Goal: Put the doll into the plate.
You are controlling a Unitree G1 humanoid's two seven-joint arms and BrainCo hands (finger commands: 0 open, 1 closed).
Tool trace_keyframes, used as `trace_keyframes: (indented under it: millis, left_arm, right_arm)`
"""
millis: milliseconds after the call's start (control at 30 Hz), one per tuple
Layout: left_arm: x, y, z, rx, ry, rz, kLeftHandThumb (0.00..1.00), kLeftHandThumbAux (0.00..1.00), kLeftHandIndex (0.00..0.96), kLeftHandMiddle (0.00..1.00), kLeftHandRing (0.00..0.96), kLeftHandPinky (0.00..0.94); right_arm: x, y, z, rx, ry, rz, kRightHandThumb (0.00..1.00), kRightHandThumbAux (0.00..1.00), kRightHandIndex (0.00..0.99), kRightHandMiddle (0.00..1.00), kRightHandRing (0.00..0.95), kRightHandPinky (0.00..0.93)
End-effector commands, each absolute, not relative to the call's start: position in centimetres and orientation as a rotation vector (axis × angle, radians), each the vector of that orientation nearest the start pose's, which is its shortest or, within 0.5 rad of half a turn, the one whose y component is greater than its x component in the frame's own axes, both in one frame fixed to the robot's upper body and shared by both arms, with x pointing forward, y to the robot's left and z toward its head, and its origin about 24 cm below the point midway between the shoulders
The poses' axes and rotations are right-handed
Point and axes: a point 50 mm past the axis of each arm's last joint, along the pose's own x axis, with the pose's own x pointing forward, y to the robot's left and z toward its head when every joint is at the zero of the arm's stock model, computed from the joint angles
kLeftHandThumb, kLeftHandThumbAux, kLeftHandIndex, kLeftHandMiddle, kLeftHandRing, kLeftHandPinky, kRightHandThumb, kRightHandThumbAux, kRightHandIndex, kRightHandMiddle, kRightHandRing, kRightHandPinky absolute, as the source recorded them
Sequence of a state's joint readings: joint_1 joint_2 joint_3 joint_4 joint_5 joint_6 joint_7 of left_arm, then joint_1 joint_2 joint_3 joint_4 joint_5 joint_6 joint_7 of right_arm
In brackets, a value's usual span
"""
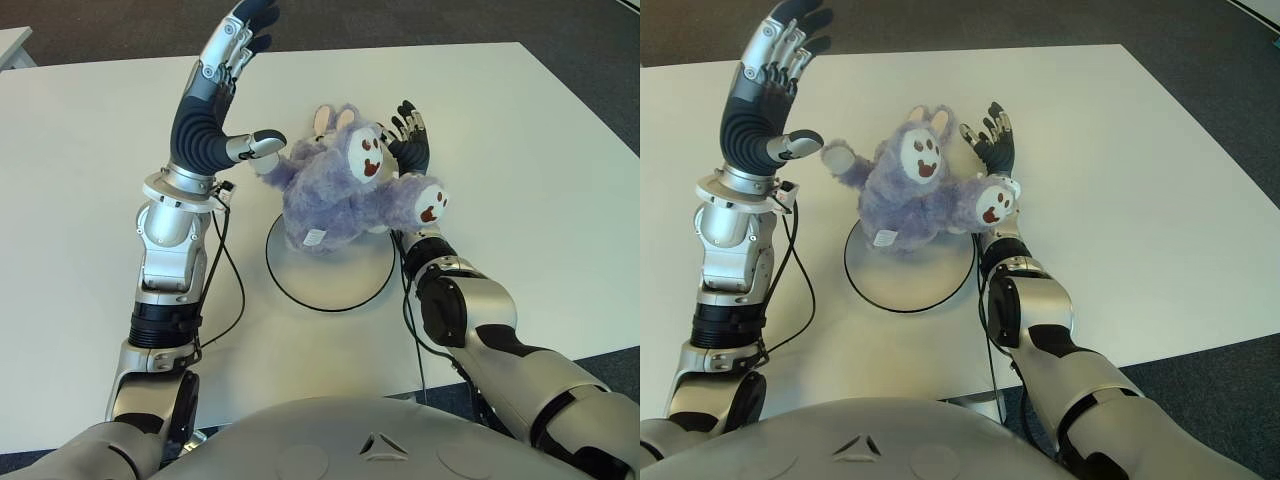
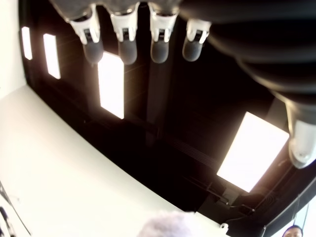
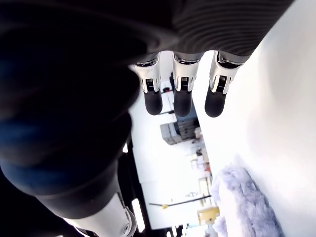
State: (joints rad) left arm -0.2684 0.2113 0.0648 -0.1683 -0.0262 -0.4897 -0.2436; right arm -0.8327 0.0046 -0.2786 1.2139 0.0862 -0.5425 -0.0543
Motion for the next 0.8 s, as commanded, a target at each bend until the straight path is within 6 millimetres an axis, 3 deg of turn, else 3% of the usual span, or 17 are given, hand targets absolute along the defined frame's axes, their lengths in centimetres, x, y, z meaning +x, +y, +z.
trace_keyframes:
  millis: [33,333,500,800]
  left_arm:
    - [26.1,16.9,19.0,0.355,-0.906,-0.234,0.000,0.455,0.000,0.051,0.050,0.000]
    - [26.7,17.7,19.6,0.351,-0.939,-0.212,0.000,0.404,0.000,0.063,0.104,0.000]
    - [26.0,18.5,19.3,0.330,-0.890,-0.196,0.000,0.399,0.000,0.069,0.129,0.000]
    - [25.5,19.0,18.8,0.310,-0.849,-0.140,0.010,0.408,0.000,0.070,0.109,0.000]
  right_arm:
    - [36.4,-13.1,4.5,0.217,-0.033,-0.109,0.316,0.889,0.100,0.086,0.071,0.108]
    - [36.3,-13.1,4.4,0.214,-0.028,-0.110,0.280,0.889,0.093,0.080,0.064,0.106]
    - [36.3,-13.2,4.4,0.209,-0.030,-0.109,0.279,0.888,0.093,0.079,0.065,0.104]
    - [36.4,-13.2,4.4,0.215,-0.027,-0.114,0.273,0.891,0.098,0.082,0.070,0.116]
